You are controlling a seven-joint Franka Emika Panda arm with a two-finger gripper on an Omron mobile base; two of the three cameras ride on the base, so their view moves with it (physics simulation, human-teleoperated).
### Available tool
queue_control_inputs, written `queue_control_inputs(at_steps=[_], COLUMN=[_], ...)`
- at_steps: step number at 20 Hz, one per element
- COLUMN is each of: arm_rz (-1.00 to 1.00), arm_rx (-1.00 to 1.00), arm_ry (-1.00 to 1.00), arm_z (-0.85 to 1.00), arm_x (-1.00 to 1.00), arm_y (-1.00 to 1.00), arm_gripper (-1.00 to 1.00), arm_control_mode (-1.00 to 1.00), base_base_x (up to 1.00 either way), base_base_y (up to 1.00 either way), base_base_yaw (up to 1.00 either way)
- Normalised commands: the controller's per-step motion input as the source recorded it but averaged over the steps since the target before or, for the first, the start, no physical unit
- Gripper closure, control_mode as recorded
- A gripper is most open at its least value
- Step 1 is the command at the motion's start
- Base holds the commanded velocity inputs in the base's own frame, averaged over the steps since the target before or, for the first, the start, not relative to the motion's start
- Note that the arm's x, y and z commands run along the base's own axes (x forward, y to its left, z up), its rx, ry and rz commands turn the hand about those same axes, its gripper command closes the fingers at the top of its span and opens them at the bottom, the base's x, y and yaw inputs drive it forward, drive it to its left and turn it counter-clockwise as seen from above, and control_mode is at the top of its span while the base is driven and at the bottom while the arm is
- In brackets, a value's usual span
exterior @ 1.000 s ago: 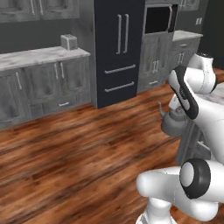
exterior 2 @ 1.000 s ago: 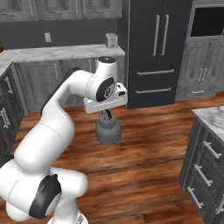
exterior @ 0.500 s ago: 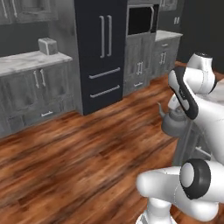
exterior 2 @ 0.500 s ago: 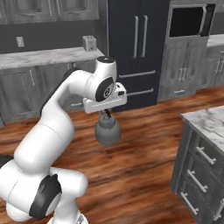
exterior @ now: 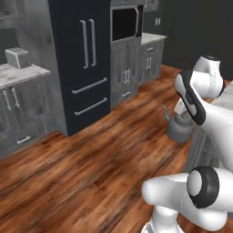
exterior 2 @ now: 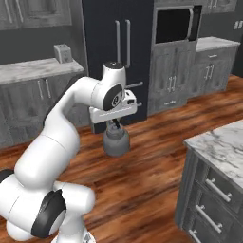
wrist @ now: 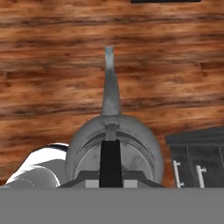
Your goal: The kettle is done boiling. Turn off the stove, then wait for 300 timesteps before moving the kettle to the dining table.
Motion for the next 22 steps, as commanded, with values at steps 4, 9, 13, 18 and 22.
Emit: queue_control_inputs(at_steps=[4,9,13,18,22], arm_rz=[0.00,0.00,0.00,0.00,0.00], arm_rx=[0.00,0.00,0.00,0.00,0.00], arm_ry=[0.00,0.00,0.00,0.00,0.00], arm_z=[0.00,0.00,0.00,0.00,0.00], arm_x=[0.00,0.00,0.00,0.00,0.00], arm_y=[0.00,0.00,0.00,0.00,0.00], arm_gripper=[1.00,1.00,1.00,1.00,1.00], arm_control_mode=[1.00,1.00,1.00,1.00,1.00], base_base_x=[0.99,0.79,0.51,0.50,0.58], base_base_y=[0.06,0.18,0.46,0.50,0.45], base_base_yaw=[-0.29,-0.34,-0.44,-0.45,-0.45])
